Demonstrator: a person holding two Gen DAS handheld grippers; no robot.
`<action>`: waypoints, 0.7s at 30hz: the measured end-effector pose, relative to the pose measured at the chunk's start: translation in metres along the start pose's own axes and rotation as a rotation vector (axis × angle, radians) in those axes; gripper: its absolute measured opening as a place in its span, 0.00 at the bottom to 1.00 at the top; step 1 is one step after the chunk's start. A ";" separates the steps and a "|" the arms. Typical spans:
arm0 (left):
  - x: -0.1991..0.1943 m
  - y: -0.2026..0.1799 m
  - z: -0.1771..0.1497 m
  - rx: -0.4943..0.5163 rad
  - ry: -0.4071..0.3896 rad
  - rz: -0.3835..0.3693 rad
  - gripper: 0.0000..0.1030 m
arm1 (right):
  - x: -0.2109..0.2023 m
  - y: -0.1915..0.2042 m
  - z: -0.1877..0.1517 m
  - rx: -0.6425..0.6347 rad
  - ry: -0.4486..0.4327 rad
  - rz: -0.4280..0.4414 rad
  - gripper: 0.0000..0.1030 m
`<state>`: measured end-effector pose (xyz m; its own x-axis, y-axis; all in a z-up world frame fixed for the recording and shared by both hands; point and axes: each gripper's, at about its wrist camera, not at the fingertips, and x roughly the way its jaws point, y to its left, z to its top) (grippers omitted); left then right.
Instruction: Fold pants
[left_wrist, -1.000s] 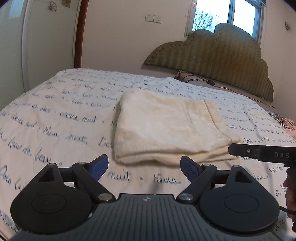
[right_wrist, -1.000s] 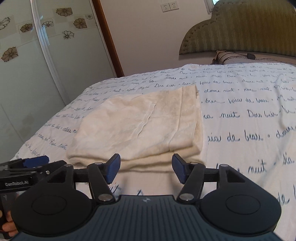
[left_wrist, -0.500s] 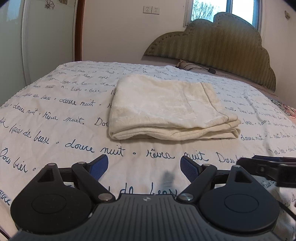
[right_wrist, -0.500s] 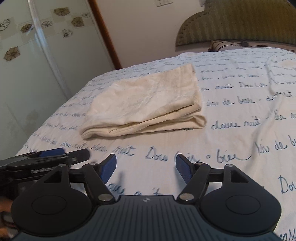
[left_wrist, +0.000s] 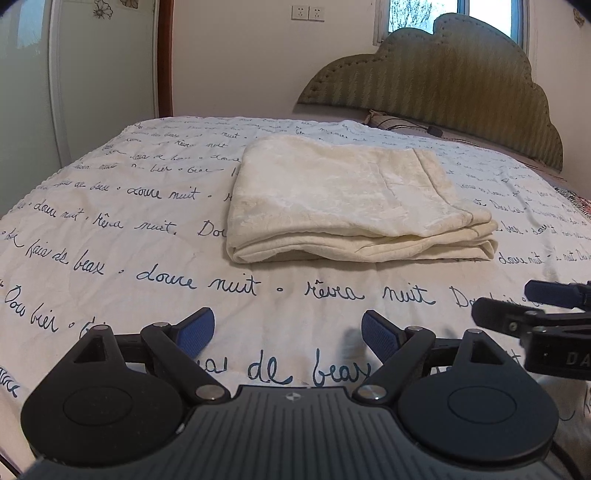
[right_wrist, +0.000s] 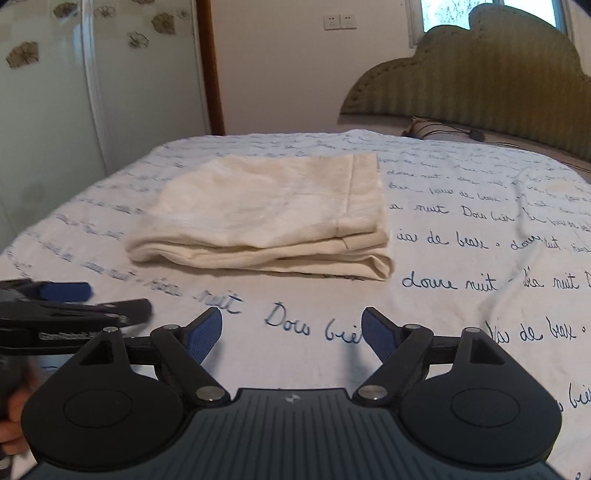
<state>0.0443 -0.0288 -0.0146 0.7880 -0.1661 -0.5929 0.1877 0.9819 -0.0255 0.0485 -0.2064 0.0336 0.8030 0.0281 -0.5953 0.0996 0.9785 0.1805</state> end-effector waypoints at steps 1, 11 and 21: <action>0.000 -0.001 -0.001 0.003 -0.002 0.005 0.88 | 0.004 -0.002 -0.003 0.014 0.002 0.011 0.81; 0.011 -0.007 -0.011 0.045 -0.007 0.057 1.00 | 0.023 0.000 -0.017 -0.029 0.013 -0.072 1.00; 0.017 -0.005 -0.012 0.043 0.023 0.065 1.00 | 0.032 -0.005 -0.016 -0.004 0.051 -0.060 1.00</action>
<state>0.0497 -0.0354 -0.0345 0.7855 -0.0997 -0.6107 0.1624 0.9856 0.0479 0.0637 -0.2069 0.0012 0.7647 -0.0206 -0.6440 0.1443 0.9796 0.1400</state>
